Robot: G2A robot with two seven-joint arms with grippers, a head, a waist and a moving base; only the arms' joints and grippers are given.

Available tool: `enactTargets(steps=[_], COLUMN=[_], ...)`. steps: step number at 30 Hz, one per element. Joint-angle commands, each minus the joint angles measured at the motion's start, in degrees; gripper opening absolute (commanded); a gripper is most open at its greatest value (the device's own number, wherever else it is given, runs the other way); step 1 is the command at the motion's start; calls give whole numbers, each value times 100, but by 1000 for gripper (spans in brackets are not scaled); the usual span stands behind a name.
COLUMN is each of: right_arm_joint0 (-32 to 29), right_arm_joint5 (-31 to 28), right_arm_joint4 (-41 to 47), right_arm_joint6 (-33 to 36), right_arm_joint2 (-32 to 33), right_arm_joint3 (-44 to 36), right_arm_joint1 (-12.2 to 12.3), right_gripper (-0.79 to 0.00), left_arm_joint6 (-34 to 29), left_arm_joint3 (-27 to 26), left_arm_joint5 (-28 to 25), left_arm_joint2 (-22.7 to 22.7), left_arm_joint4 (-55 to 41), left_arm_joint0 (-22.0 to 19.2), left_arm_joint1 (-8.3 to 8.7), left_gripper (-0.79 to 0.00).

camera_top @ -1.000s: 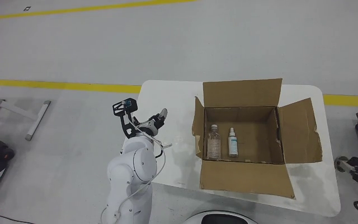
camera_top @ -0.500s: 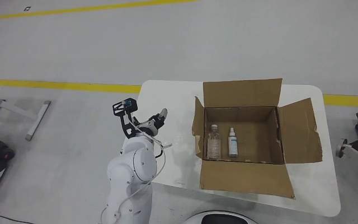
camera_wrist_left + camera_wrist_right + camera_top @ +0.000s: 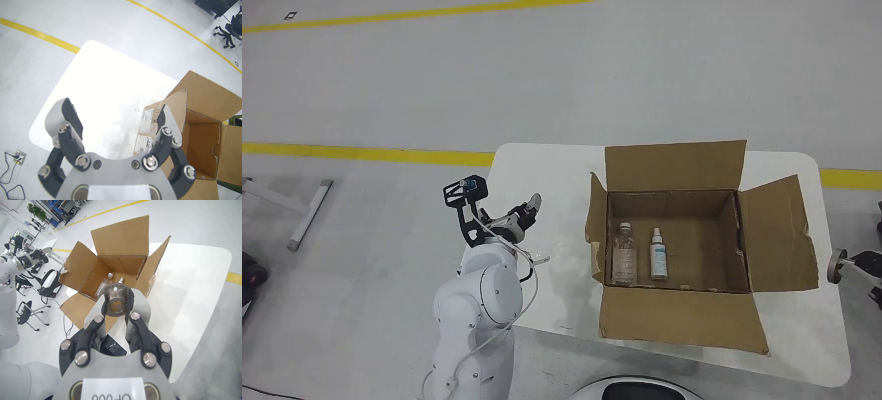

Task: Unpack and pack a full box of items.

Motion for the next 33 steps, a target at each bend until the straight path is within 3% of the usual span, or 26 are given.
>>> enactTargets(steps=[1, 6, 11, 16, 20, 23, 27, 33], right_arm_joint0=[0, 239, 771, 1593, 2323, 2881, 3530, 4106], right_arm_joint5=[0, 179, 616, 1081, 1501, 1811, 2128, 2558], right_arm_joint4=[0, -400, -960, -2617, -4088, -4700, -5119, -5094], right_arm_joint6=[0, -248, -506, -620, -907, -878, -787, -695], right_arm_joint2=[0, -313, -1089, -2298, -3551, -4391, -5190, -5732], right_arm_joint3=[0, -221, -522, -612, -86, 482, 1264, 1933], right_arm_joint1=[0, 28, 90, 186, 208, 191, 143, 63], right_gripper=[-785, -785, -785, -785, -785, -785, -785, -785], left_arm_joint6=[0, 0, 0, 0, 0, 0, 0, 0], left_arm_joint3=[0, 0, 0, 0, 0, 0, 0, 0], left_arm_joint5=[0, 0, 0, 0, 0, 0, 0, 0], left_arm_joint2=[0, 0, 0, 0, 0, 0, 0, 0], left_arm_joint4=[0, 0, 0, 0, 0, 0, 0, 0], left_arm_joint0=[0, 0, 0, 0, 0, 0, 0, 0], left_arm_joint1=[0, 0, 0, 0, 0, 0, 0, 0], left_gripper=[0, 0, 0, 0, 0, 0, 0, 0])
